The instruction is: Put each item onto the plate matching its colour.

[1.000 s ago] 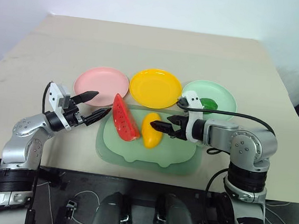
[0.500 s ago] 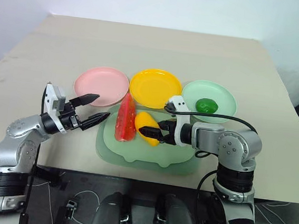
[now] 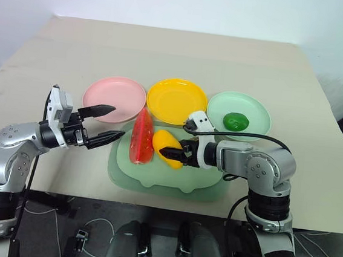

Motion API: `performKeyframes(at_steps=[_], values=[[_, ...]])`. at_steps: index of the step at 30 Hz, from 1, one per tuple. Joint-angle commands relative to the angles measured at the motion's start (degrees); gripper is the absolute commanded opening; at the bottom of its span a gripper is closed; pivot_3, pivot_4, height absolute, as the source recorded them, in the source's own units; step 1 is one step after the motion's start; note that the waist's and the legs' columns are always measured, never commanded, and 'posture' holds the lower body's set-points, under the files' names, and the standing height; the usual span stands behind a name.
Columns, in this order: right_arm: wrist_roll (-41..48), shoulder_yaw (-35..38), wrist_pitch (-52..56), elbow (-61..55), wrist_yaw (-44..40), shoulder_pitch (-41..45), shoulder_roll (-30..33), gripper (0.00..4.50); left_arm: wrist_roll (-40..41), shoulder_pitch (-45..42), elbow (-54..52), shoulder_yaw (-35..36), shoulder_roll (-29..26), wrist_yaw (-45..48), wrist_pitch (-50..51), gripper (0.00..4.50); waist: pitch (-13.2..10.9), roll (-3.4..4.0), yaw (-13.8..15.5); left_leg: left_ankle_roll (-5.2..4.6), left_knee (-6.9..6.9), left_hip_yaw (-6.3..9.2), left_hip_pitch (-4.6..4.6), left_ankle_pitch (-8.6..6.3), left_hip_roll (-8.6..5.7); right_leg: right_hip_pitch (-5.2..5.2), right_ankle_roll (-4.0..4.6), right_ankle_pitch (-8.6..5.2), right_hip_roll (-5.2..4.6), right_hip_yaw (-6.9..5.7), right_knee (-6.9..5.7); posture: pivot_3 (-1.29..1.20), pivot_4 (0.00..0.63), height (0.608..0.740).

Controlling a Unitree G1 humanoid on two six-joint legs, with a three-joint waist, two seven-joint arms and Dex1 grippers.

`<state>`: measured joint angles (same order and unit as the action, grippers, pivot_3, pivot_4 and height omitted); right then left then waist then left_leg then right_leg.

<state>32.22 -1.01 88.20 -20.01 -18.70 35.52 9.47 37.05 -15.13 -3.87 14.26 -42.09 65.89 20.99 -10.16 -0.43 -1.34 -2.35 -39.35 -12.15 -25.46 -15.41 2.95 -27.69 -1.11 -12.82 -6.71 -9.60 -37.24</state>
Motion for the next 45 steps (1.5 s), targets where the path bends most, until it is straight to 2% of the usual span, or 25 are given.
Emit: performKeyframes(at_steps=[1, 5, 10, 14, 17, 23, 29, 33, 37, 41, 45], values=[[0.5, -1.3, -3.2, -1.9, -1.5, -0.1, 1.5, 3.1, 1.5, -0.7, -2.5, 0.9, -1.2, 0.5, 1.0, 4.5, 0.0, 0.0, 0.0, 0.0, 0.01, 0.0, 0.01, 0.0, 0.0, 0.0, 0.0, 0.0, 0.0, 0.0, 0.0, 0.0, 0.15, 0.696], [1.4, -2.0, -6.3, -3.6, -4.7, 0.2, 5.9, 3.1, 0.8, -0.3, -2.6, 0.6, -1.6, 0.7, 1.5, 4.5, 0.0, 0.0, 0.0, 0.01, 0.03, 0.0, 0.02, 0.01, 0.0, 0.01, -0.01, 0.0, 0.01, 0.0, 0.02, 0.0, 0.15, 0.696], [0.8, 0.8, -9.5, -2.3, -6.3, 3.3, 11.1, 3.1, 1.4, -0.2, -4.3, 0.9, -1.4, -0.6, 2.7, 4.5, 0.0, 0.0, 0.1, 0.0, 0.02, 0.0, 0.04, 0.01, -0.01, 0.04, -0.01, 0.0, -0.01, 0.0, 0.03, 0.0, 0.15, 0.696], [-2.7, 0.3, -16.2, 6.4, -6.9, 8.8, 13.7, 3.1, 1.3, -1.5, -5.3, 0.5, -1.0, -2.3, 3.9, 4.5, 0.0, 0.0, 0.0, 0.03, 0.03, 0.0, 0.07, 0.03, -0.01, 0.04, -0.01, 0.0, 0.0, 0.0, 0.03, 0.0, 0.15, 0.696], [-5.4, -2.2, -22.1, 14.6, -8.2, 13.5, 13.0, 3.1, 1.5, -2.5, -6.8, -0.2, -0.9, -3.9, 5.6, 4.5, 0.0, 0.0, 0.0, 0.06, 0.03, 0.0, 0.09, 0.05, 0.0, 0.05, -0.01, 0.0, 0.03, 0.0, 0.0, 0.0, 0.15, 0.696], [-14.1, -8.2, -37.9, 40.2, -11.1, 24.3, 7.7, 3.1, 2.5, -2.8, -9.6, 0.2, -0.8, -6.6, 8.4, 4.5, 0.0, 0.0, -1.3, -0.11, 0.03, -0.05, 0.1, 0.18, -0.01, 0.07, -0.05, 0.01, 0.09, 0.0, -0.1, 0.0, 0.15, 0.696], [-20.9, -9.2, -53.0, 64.1, -12.2, 32.4, 2.4, 3.1, 3.3, -2.6, -11.6, 0.2, -0.7, -8.7, 10.1, 4.5, 0.0, 0.0, -1.4, -0.11, 0.03, -0.08, 0.13, 0.23, 0.0, 0.06, -0.06, 0.0, 0.12, 0.01, -0.21, 0.0, 0.15, 0.696], [-23.4, -8.0, -59.3, 73.7, -12.4, 35.4, 0.3, 3.1, 3.7, -1.5, -12.4, 1.2, -1.3, -9.2, 10.6, 4.5, 0.0, 0.0, -1.4, -0.11, 0.02, -0.07, 0.13, 0.23, -0.01, 0.07, -0.06, 0.0, 0.1, 0.01, -0.22, 0.0, 0.15, 0.696], [-24.3, -7.3, -61.1, 75.6, -14.4, 36.8, -0.3, 4.44, 3.8, -0.6, -12.6, 1.8, -1.4, -9.5, 10.8, 4.5, 0.0, 0.0, -1.4, -0.09, 0.02, -0.06, 0.14, 0.25, -0.01, 0.07, -0.06, 0.0, 0.09, 0.02, -0.26, 0.0, 0.15, 0.696], [-24.6, -7.5, -59.9, 70.9, -17.4, 35.3, 0.7, 4.48, 3.1, -0.1, -11.9, 1.3, -0.9, -9.1, 10.2, 4.5, 0.0, 0.01, -1.4, -0.08, 0.02, -0.05, 0.15, 0.25, 0.0, 0.07, -0.06, 0.0, 0.08, 0.02, -0.29, 0.0, 0.15, 0.696], [-22.3, -6.4, -55.6, 55.1, -20.8, 29.1, 3.3, 4.48, 2.8, 0.5, -11.5, 1.1, -0.2, -9.3, 9.6, 4.5, 0.0, 0.0, -1.2, -0.08, 0.01, -0.04, 0.15, 0.25, 0.0, 0.07, -0.06, 0.0, 0.06, 0.02, -0.31, 0.0, 0.15, 0.696]])
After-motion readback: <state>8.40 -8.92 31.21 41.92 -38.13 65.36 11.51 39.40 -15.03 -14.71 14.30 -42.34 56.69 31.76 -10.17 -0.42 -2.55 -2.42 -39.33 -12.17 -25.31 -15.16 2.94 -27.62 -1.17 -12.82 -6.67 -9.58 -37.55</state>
